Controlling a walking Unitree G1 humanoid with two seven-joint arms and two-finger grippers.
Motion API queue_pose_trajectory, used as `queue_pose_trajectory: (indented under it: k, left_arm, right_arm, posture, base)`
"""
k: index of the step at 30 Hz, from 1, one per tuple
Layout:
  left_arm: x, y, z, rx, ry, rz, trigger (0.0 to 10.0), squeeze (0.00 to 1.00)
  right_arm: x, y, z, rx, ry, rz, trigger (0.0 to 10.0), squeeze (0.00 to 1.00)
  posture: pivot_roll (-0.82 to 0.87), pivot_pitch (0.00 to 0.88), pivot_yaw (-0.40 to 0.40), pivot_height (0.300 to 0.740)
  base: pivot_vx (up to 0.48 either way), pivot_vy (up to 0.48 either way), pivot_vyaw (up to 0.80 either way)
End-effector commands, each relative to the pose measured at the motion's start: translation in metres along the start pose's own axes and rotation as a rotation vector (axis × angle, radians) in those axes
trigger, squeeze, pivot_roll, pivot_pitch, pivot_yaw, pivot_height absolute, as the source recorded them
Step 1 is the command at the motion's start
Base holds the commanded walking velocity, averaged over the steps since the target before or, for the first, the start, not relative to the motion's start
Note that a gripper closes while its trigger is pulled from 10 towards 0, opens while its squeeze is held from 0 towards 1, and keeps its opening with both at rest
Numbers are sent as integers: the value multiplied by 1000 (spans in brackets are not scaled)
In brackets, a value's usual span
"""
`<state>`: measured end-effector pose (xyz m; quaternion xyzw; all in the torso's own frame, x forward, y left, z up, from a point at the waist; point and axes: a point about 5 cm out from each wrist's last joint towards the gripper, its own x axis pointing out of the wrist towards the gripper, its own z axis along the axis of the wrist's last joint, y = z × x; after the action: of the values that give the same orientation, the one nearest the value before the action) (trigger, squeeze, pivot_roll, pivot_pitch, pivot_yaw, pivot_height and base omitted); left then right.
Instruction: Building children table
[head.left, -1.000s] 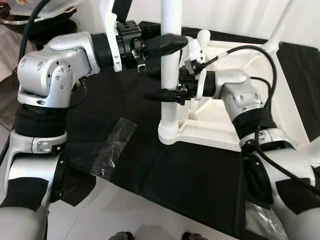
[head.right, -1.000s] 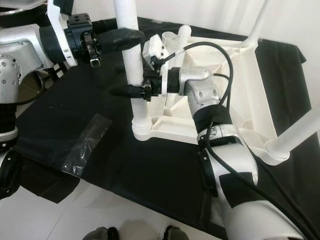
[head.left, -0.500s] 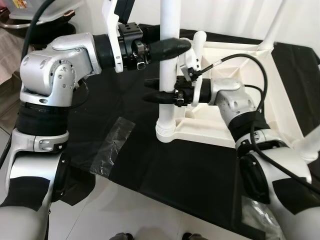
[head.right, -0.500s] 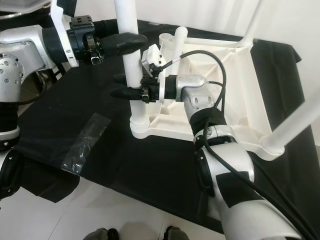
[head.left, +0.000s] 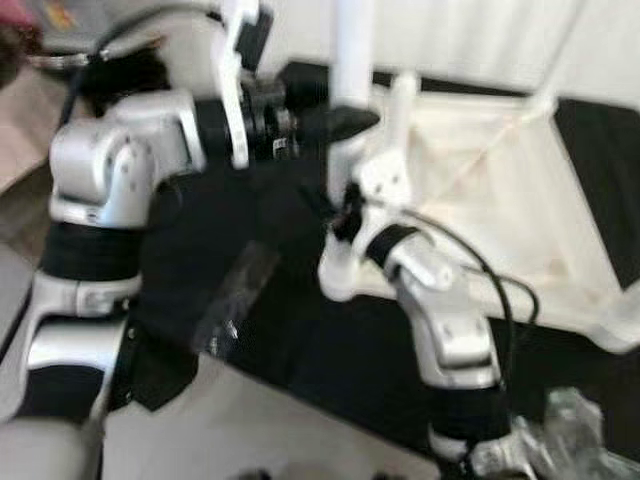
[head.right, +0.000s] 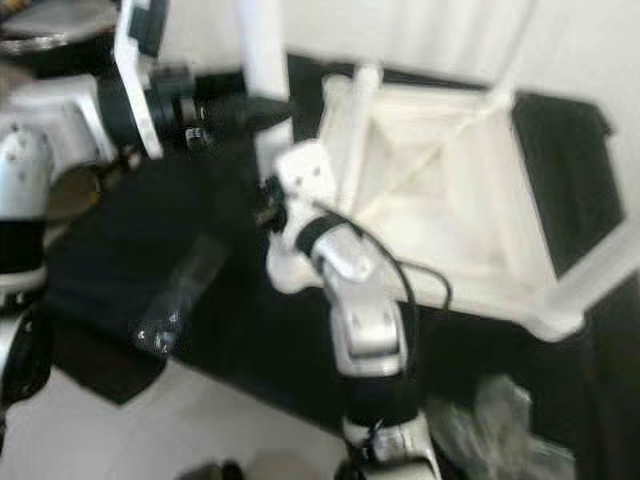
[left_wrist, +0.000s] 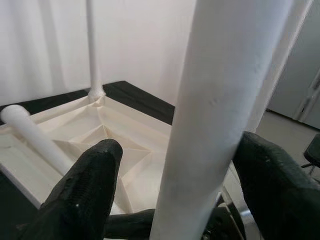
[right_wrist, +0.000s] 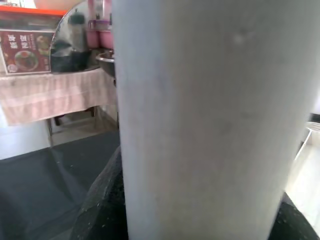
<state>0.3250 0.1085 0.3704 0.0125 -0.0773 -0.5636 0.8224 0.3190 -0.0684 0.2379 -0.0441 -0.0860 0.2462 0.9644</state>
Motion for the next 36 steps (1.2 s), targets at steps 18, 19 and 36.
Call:
queue_pose_trajectory:
  k: [18, 19, 36]
  left_arm:
    - [8, -1, 5, 8, -21, -4, 0, 0]
    - [9, -1, 5, 7, -22, -6, 0, 0]
    - [10, -2, 6, 17, -14, -25, 0, 0]
  right_arm:
    - [7, 24, -7, 90, 107, 17, 0, 0]
    - [9, 22, -4, 83, 92, 33, 0, 0]
    - [23, -37, 30, -146, -12, 611, 10000, 1000]
  posture:
    - [-24, 133, 12, 740]
    - [-24, 133, 12, 740]
    - [-15, 143, 20, 740]
  base:
    - [0, 0, 0]
    - [0, 0, 0]
    - [0, 0, 0]
